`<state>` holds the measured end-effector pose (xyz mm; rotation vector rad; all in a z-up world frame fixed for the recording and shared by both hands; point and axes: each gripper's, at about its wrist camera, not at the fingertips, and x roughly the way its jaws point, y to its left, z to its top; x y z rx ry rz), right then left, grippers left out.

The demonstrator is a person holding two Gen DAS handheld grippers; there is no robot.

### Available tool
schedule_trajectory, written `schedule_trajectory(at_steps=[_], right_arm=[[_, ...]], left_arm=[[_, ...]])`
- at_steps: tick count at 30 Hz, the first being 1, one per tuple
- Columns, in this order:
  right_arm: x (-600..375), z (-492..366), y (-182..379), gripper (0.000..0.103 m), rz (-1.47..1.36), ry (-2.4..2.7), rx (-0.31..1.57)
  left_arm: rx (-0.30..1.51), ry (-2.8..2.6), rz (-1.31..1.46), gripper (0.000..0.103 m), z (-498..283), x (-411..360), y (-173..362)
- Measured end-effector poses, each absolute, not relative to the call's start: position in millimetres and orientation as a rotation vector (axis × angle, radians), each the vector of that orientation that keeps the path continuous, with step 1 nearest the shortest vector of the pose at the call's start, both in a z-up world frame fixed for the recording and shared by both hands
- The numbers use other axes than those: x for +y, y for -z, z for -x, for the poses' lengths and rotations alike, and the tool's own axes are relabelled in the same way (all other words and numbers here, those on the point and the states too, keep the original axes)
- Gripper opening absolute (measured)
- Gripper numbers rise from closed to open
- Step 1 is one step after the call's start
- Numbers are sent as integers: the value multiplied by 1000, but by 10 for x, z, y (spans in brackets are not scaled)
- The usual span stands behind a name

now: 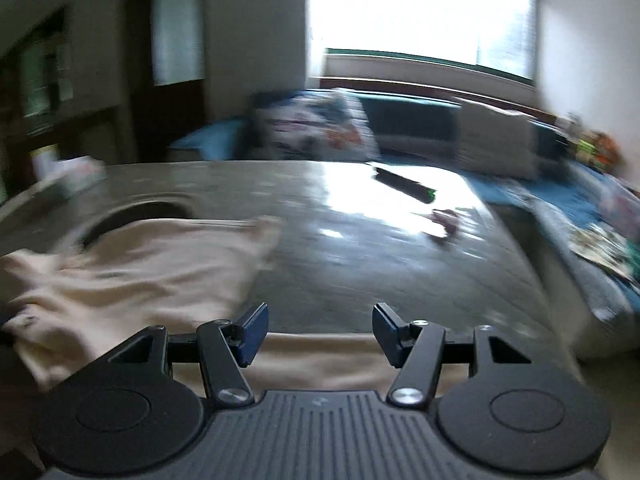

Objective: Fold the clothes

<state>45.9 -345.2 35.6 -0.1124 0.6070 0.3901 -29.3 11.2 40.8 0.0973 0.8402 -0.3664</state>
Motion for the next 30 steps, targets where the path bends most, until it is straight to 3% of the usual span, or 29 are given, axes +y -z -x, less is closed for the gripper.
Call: schedule_trajectory(at_steps=[6, 12, 15, 16, 18, 20, 21, 23, 25, 30], right_arm=[[-2819, -304, -327, 57, 214, -706, 655], [-2307, -61, -131, 45, 297, -911, 730], [-2130, 50, -39, 41, 327, -962, 740], [-2077, 69, -11, 39, 341, -966, 740], [-2002, 90, 45, 36, 364, -965, 748], [-1948, 100, 97, 19, 382, -956, 760], [-1938, 103, 116, 15, 389, -943, 765], [-1963, 104, 120, 3, 391, -925, 771], [-2027, 112, 67, 0, 379, -923, 772], [-2197, 160, -150, 0, 357, -946, 780]], left_arm=[[853, 394, -186, 8, 369, 90, -443], [805, 410, -207, 10, 276, 15, -375], [791, 429, -231, 30, 225, -88, -296], [782, 434, -245, 42, 216, -119, -275], [765, 446, -285, 45, 202, -192, -226], [763, 462, -322, 44, 182, -251, -163], [764, 468, -337, 43, 170, -274, -132], [773, 469, -355, 24, 141, -284, -72], [778, 464, -363, 11, 133, -267, -43], [749, 490, -343, 4, 236, -185, -114]])
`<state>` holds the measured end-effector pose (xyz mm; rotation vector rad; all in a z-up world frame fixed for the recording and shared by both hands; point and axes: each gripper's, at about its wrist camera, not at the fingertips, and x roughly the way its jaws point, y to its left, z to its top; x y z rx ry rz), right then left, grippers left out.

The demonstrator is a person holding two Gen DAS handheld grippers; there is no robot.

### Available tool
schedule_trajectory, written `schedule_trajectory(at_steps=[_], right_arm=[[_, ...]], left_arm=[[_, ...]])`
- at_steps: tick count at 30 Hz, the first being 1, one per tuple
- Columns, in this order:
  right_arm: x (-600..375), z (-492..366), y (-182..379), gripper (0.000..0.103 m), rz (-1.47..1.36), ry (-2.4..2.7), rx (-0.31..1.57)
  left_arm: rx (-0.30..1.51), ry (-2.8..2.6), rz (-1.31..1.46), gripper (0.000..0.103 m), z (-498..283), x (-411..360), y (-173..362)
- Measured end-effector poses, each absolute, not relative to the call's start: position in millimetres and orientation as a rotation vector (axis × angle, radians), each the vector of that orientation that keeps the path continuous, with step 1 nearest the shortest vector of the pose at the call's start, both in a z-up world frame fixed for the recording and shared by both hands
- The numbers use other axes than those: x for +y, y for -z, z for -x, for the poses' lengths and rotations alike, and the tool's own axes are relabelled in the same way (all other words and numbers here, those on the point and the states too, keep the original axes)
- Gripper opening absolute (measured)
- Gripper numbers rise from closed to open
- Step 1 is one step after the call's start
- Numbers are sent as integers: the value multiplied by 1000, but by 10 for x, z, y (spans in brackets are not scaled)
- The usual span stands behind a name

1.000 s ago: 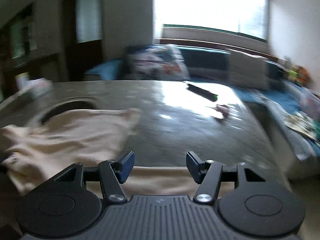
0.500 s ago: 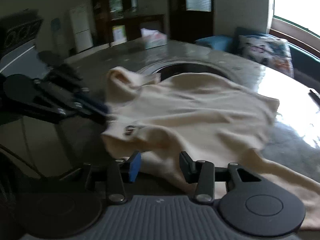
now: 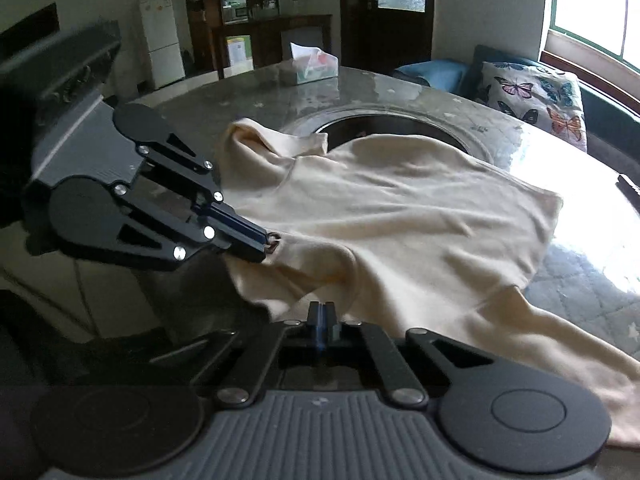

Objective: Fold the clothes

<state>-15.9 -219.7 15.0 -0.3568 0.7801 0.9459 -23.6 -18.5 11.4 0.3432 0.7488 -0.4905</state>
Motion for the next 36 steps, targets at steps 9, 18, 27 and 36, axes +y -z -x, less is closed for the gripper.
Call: schedule_trajectory(at_steps=[9, 18, 27, 36], right_arm=[[-1976, 153, 7, 14, 348, -930, 762], [-1774, 155, 196, 21, 424, -864, 770], [-2071, 198, -128, 3, 354, -898, 782], [-2138, 349, -75, 2, 449, -1000, 843]], left_arm=[[728, 458, -322, 8, 216, -186, -164], [721, 507, -336, 19, 105, -337, -50], [718, 518, -356, 10, 108, -293, -22], [740, 539, -333, 13, 195, -209, -68]])
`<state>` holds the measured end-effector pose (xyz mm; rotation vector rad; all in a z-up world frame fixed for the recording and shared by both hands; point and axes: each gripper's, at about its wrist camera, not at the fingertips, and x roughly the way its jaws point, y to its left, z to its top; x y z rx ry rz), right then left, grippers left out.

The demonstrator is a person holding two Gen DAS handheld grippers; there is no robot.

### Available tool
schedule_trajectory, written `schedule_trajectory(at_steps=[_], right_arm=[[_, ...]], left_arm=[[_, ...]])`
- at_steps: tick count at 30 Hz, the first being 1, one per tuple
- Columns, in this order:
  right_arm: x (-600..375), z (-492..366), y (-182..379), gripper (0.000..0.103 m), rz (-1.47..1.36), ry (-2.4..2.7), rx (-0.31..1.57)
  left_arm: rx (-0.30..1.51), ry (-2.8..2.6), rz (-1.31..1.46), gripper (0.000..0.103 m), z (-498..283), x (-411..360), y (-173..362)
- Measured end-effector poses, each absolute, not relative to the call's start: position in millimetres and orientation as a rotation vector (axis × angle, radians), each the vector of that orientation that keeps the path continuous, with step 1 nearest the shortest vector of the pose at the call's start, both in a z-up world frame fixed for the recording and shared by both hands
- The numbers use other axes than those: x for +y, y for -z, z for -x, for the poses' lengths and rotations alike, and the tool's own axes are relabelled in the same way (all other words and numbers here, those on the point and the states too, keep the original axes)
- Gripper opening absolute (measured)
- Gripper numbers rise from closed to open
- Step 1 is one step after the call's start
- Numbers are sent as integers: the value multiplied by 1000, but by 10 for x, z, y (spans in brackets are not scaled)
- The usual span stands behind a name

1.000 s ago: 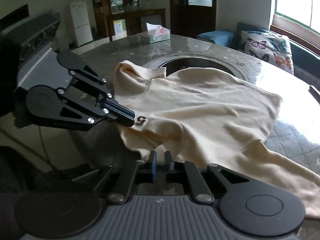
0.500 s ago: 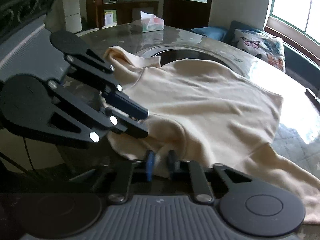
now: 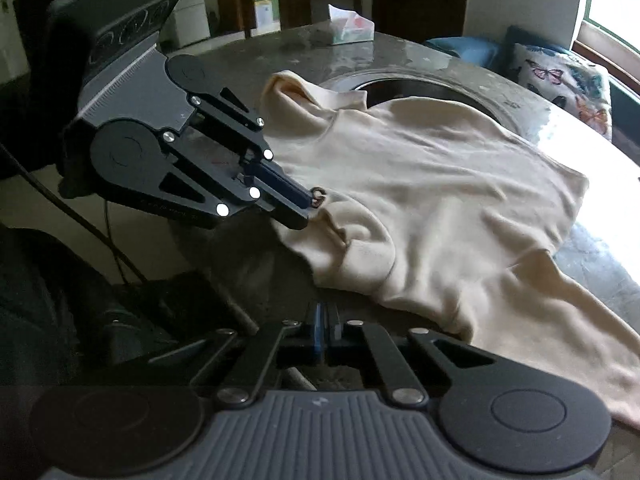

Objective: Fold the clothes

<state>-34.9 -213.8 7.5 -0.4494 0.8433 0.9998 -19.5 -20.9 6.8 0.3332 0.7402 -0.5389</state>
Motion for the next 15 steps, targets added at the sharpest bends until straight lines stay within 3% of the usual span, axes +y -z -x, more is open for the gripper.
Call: schedule_trajectory(at_steps=[5, 12, 15], right_arm=[[-2191, 133, -295, 9, 392, -912, 745], [-2091, -198, 48, 20, 363, -850, 795], [-2131, -169, 125, 20, 377, -885, 848]], left_arm=[[702, 488, -286, 13, -14, -206, -133], [752, 521, -276, 14, -207, -349, 76], [753, 556, -300, 22, -154, -373, 104]])
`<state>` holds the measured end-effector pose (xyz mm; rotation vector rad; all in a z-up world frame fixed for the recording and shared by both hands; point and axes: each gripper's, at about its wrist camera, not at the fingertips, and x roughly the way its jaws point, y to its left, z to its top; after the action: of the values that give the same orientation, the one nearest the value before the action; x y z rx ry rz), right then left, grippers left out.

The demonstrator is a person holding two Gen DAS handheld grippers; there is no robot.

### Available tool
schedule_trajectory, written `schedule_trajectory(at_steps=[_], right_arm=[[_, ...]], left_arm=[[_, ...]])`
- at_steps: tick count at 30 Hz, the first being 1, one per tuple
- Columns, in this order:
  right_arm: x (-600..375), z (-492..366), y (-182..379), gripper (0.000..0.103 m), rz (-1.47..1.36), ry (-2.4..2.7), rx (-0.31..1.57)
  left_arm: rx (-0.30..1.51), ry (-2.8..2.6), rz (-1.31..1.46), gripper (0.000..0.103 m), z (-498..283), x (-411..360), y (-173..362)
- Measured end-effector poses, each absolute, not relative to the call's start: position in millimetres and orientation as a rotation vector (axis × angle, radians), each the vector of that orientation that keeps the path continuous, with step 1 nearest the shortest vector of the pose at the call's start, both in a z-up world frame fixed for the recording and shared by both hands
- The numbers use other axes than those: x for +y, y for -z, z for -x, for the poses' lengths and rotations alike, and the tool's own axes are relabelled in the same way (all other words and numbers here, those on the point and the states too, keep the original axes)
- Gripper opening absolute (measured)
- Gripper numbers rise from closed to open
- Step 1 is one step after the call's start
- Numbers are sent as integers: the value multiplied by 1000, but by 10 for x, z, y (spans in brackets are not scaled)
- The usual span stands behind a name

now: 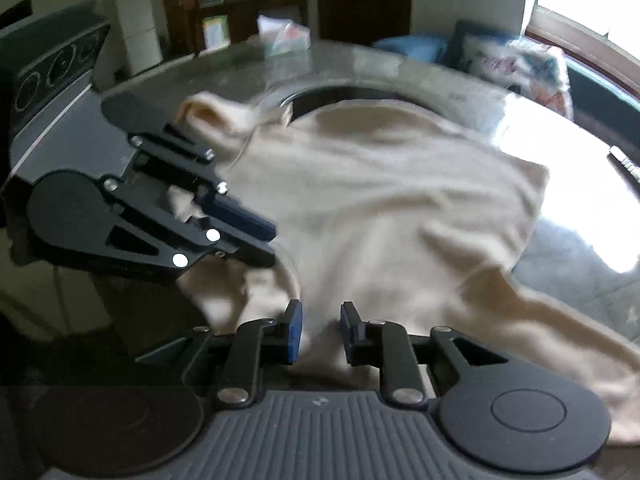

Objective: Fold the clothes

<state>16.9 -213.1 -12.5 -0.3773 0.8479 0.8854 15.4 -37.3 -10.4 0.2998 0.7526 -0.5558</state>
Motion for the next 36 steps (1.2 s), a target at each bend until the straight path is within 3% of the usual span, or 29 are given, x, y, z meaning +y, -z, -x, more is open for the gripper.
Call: schedule_trajectory(at_steps=[3, 9, 19, 22, 26, 27, 29, 34, 36], right_arm=[[-2193, -220, 49, 24, 367, -893, 855], [-2222, -661, -31, 28, 318, -798, 802], [-2279, -1070, 146, 32, 297, -758, 873], [-2272, -1099, 84, 33, 299, -777, 854], [-2217, -1228, 4, 34, 291, -794, 830], [-2198, -1275, -15, 35, 287, -798, 825], [-2168, -1376, -53, 35, 280, -800, 811], [-2022, -1735, -163, 35, 273, -788, 759], [-1916, -1910, -203, 34, 264, -788, 743]], left_arm=[[749, 555, -280, 24, -210, -301, 41], [695, 375, -249, 44, -671, -79, -133], [684, 176, -268, 71, -1634, 228, -125], [693, 175, -274, 71, -1813, 263, -40], [706, 222, -286, 67, -1938, 193, 64], [711, 237, -286, 63, -1956, 175, 86], [727, 268, -276, 42, -1971, 157, 124], [733, 287, -266, 18, -1923, 123, 156], [729, 290, -253, 14, -1882, 121, 145]])
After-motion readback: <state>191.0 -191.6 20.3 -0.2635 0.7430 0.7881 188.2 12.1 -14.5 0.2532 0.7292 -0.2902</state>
